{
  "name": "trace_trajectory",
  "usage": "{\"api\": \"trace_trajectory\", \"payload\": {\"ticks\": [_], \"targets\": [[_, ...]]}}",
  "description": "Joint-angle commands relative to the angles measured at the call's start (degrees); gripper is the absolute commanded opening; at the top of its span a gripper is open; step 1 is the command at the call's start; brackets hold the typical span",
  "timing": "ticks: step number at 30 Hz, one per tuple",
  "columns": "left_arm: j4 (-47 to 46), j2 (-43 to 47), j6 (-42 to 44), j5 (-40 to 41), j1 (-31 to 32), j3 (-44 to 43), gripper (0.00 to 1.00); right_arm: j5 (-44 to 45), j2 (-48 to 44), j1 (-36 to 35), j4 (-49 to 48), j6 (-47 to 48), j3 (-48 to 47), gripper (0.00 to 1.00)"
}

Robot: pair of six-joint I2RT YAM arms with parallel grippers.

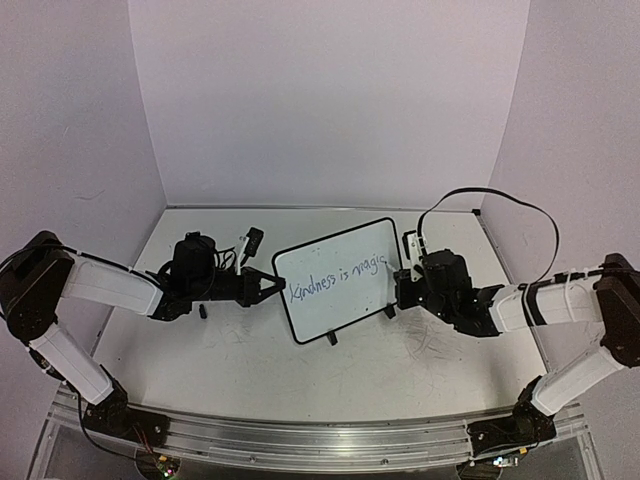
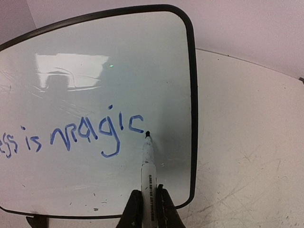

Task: Write a sentence on the whiteboard
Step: Write a sentence on the whiteboard, then place the whiteboard at the center of the board.

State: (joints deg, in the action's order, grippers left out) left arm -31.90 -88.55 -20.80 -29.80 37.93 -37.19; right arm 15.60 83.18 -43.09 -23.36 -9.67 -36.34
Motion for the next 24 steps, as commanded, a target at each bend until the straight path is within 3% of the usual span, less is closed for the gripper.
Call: {"api": "trace_trajectory", "payload": {"ticks": [1,6,10,14,19,21,24], "targets": [[3.9,0.7,2.3,0.7,-0.1,-1.2,0.0,0.5,1.4,0.5,-1.9,0.4,-2.0,0.0],[3.9,1.1,2.2,1.1,-0.1,-1.1,0.0,1.4,-2.5,0.5,1.2,-0.1,-1.9,0.0],[4.0,2.3,1.6,2.7,-0.1,-1.0,0.05,3.0,-12.4,0.5,9.1,-1.5,-1.2,0.0],[5.0,4.9,1.7,5.0,0.0,-1.1,0.3,4.1,-19.6,0.5,12.4,0.0,2.2,0.0],[7.3,10.8,1.1,6.1,-0.1,-1.8,0.54,5.2,-24.1,0.5,14.2,0.6,4.3,0.0],[9.5,14.1,0.6,7.3,-0.1,-1.4,0.72,5.0,-25.1,0.5,14.5,0.4,4.0,0.0],[13.2,21.6,-1.9,9.9,0.0,0.5,0.81,4.1,-26.2,0.5,14.7,0.8,3.1,0.0]]}}
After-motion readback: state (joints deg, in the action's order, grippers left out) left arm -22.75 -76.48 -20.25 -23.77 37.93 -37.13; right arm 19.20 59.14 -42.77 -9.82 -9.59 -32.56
